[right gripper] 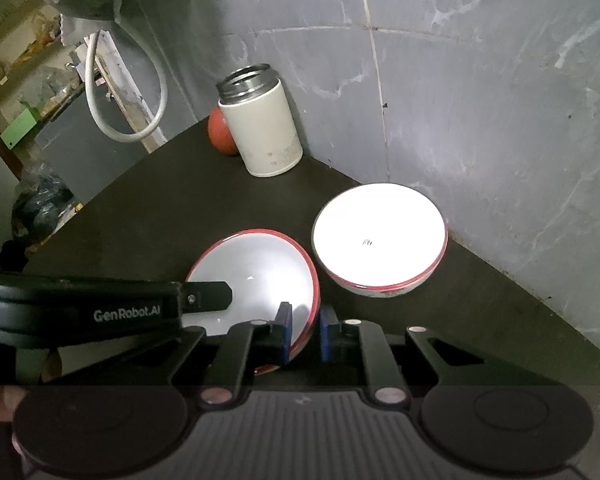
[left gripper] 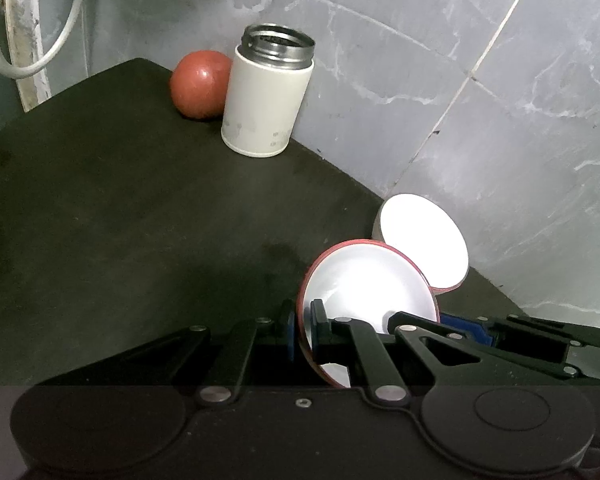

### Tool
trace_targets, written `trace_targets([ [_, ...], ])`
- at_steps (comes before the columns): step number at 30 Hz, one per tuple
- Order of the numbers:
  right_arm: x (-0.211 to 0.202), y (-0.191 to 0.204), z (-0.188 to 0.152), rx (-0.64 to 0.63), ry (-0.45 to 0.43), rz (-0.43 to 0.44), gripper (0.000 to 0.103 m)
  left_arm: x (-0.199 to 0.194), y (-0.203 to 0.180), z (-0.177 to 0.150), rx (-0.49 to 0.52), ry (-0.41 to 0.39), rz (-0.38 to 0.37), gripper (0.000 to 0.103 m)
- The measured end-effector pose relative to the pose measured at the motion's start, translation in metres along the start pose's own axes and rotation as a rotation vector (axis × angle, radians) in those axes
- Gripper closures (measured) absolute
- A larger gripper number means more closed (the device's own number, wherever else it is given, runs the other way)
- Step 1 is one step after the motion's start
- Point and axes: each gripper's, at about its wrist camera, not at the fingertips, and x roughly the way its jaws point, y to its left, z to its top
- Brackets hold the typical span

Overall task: Organize plates and bowls
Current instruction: 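Lift the white bowl with the right gripper over the steel bowl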

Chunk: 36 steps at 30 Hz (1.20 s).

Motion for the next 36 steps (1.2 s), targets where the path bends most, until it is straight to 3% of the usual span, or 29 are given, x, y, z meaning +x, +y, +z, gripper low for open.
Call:
trace_targets([
  [22,-0.079,-0.037,-0.01,-0.001,-0.065,0.052,0.087,-0.047,-0.057,-0.023,-0.038,-0.032,-0.068,0.096],
  [36,-0.136,-0.072,-0.053,0.005,0.021,0.087,0.087,-0.067,-0.105,-0.073,-0.013,0.063,-0.116,0.095],
])
